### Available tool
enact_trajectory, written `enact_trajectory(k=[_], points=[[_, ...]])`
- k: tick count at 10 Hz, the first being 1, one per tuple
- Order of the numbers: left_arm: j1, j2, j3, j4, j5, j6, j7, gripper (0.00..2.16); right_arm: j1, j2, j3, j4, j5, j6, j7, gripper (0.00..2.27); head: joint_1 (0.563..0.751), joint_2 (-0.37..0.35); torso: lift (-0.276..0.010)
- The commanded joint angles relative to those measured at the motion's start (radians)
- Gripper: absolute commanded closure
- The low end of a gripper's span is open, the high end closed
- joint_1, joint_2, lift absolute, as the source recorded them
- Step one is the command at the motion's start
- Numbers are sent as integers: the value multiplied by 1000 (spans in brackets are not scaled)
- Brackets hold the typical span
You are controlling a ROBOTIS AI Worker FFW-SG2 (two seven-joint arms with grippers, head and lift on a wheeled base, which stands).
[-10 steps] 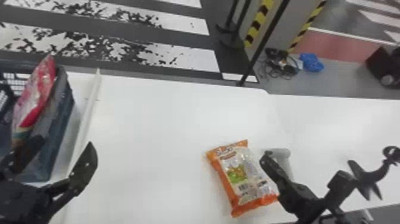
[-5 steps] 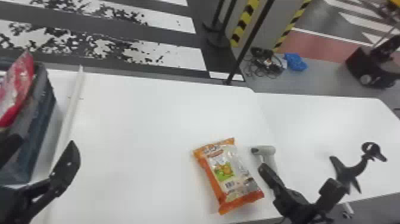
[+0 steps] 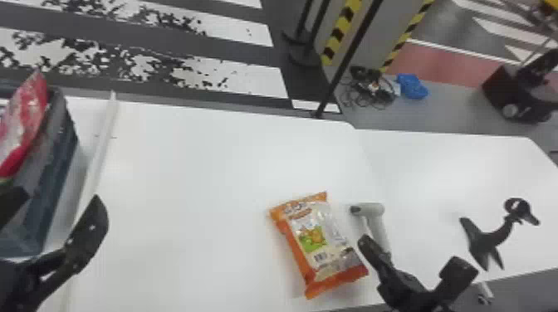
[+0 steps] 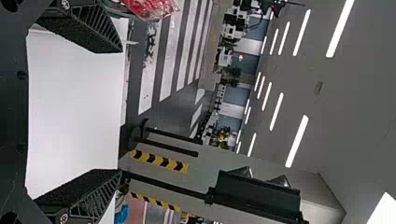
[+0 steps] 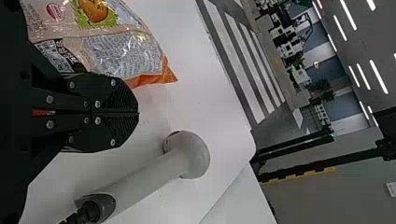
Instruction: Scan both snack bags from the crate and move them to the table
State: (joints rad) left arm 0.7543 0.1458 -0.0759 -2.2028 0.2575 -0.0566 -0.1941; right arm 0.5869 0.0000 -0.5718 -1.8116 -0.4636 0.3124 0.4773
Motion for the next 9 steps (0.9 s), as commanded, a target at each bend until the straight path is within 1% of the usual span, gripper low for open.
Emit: enact_trajectory(k=[1,4,7,9], points=[[-1,0,1,-2,0,-2,-10,76,-1,1,3,17,2,-16,1,2256,695,-350,-87],[-1,1,1,-2,0,-2,-11,76,2,1,15,44,8,-31,7,2256,695,-350,-87],[0,1,1,-5,0,-2,-11,76,33,1,50,44,3,-46,17,2256,695,-350,-87],[3,1,-2,-9,-1,-2,-13,76,48,1,50,35,-7,-55,18,2256,695,-350,-87]])
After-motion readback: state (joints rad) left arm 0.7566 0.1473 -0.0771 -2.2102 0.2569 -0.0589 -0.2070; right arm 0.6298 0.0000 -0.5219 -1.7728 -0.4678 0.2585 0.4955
